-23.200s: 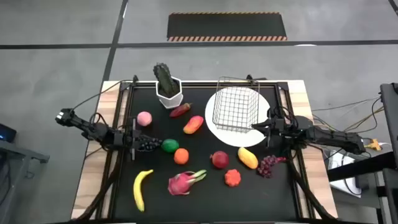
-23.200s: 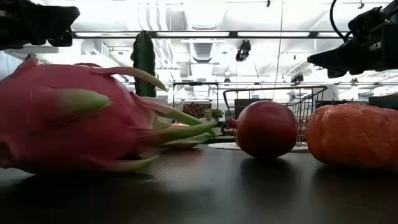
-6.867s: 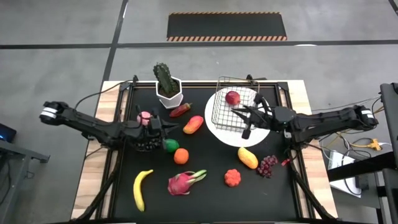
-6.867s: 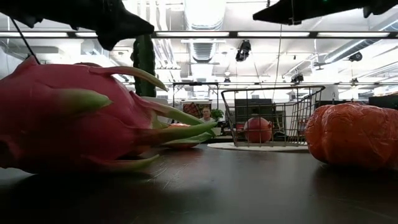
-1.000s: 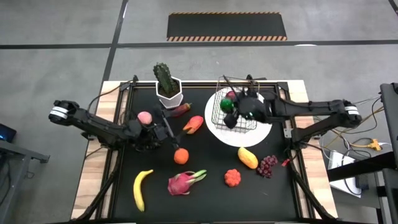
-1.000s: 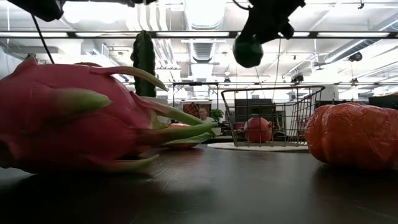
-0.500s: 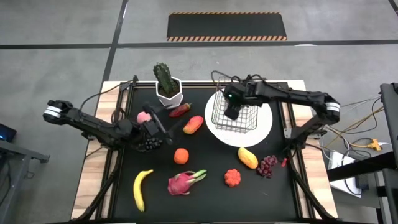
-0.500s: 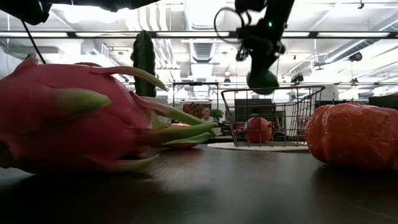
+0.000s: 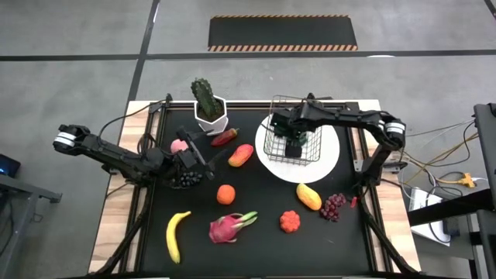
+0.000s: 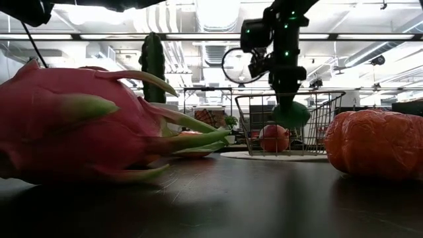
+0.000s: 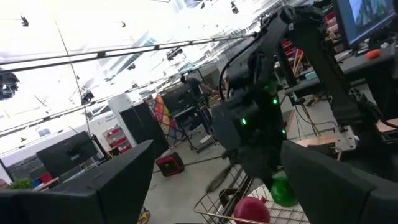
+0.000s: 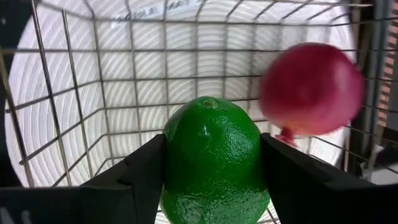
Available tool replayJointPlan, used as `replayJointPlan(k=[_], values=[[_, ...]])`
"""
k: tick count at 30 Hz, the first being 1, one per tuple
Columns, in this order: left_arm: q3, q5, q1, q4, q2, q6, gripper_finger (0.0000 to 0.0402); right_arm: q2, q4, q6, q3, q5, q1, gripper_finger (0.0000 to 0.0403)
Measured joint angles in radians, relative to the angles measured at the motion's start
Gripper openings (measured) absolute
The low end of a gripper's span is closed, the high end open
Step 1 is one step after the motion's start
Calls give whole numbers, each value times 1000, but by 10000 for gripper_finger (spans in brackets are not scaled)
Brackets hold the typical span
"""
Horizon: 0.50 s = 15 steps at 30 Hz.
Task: Build produce basket
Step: Put the lime into the wire basket, then put the red mango into the wire basket
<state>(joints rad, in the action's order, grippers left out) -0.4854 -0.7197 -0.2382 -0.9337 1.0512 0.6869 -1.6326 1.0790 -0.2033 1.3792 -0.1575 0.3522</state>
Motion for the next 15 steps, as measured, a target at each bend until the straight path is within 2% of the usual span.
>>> replayJointPlan(k=[15], values=[[0, 2, 0, 0, 2, 0, 329, -10, 4, 1, 2, -3, 28, 305]])
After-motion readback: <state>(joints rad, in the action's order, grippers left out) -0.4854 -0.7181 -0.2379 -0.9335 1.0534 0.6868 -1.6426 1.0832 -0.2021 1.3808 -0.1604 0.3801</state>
